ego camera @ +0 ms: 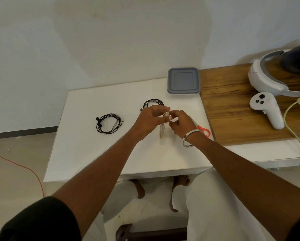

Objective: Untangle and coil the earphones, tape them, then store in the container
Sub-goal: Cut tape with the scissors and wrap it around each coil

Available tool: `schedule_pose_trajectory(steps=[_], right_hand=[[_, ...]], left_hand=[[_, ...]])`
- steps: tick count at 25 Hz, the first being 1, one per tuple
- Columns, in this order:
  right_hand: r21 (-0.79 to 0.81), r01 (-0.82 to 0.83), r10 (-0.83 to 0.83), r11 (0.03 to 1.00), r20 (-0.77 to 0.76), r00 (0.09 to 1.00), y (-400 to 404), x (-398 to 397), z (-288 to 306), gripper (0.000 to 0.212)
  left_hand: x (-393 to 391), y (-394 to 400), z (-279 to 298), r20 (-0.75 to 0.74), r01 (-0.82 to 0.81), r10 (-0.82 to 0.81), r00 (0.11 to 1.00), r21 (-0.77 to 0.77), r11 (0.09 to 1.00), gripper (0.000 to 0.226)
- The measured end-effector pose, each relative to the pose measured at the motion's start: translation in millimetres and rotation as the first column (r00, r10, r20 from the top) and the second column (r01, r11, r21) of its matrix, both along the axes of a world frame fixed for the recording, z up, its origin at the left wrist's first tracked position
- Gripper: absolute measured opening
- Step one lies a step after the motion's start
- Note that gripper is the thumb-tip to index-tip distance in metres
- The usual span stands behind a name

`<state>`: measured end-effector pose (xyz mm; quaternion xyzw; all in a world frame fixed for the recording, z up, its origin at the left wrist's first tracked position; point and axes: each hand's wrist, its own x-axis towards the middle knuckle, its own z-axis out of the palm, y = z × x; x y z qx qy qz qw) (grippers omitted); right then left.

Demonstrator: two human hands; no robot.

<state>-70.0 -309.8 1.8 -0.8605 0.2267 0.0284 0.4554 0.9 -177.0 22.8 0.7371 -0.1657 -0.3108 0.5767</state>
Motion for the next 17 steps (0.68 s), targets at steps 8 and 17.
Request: schedule_pose_trajectory(steps=[8, 17], right_hand=[[0.038, 0.061, -0.058, 0.997, -0.067, 0.996, 2, 2, 0, 0.016], [-0.007, -0.082, 0.078, 0.997, -0.198, 0.977, 4, -2, -5, 0.016]], left_hand=[[4, 10, -1, -0.098, 0.037, -0.049, 0.994, -0.118, 0.992, 0.042], [4, 11, 3, -0.062, -0.015, 0.005, 0.998, -0.155, 0.988, 0.042]])
